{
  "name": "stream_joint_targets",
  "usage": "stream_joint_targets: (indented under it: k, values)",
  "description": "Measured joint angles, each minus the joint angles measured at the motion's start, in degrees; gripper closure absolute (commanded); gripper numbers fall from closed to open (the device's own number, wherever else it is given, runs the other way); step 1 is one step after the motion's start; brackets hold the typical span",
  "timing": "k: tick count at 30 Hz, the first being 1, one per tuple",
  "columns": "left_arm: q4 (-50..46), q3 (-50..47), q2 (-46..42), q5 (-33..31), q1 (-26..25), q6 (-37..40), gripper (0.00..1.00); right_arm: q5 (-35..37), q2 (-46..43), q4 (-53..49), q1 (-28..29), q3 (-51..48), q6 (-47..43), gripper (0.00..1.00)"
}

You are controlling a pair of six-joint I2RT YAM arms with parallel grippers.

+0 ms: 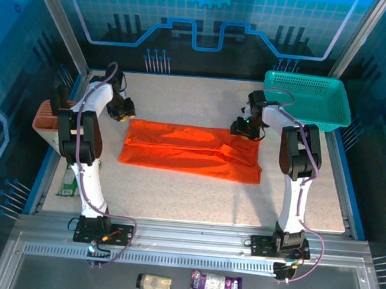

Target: Fold the inside-out t-shirt

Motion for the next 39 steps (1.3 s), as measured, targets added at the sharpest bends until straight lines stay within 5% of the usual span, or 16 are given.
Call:
stream_joint_targets:
  k: [8,21,31,39]
  values:
    - [0.7,-2.4,-3.5,-0.1,-0.7,-0.3,0.7,0.0,-2.4,-1.7,0.3,0.0,0.2,0.51]
    - [8.7,-32.8,-23.8,4.5,0.6,-5.1,0.68,5.0,-20.5,-4.3,1.2,-14.2,0.3,0.5]
    - [15.6,-37.2,-25.0,11.1,3.9,-8.9,0.68,-0.2,-23.9,0.5,-5.9,-28.9,2.1,0.56]
    - [16.9,-37.1,-24.5,12.3,4.1,-9.5,0.66,-3.3,-23.9,3.8,-6.4,-32.0,3.0,0.55]
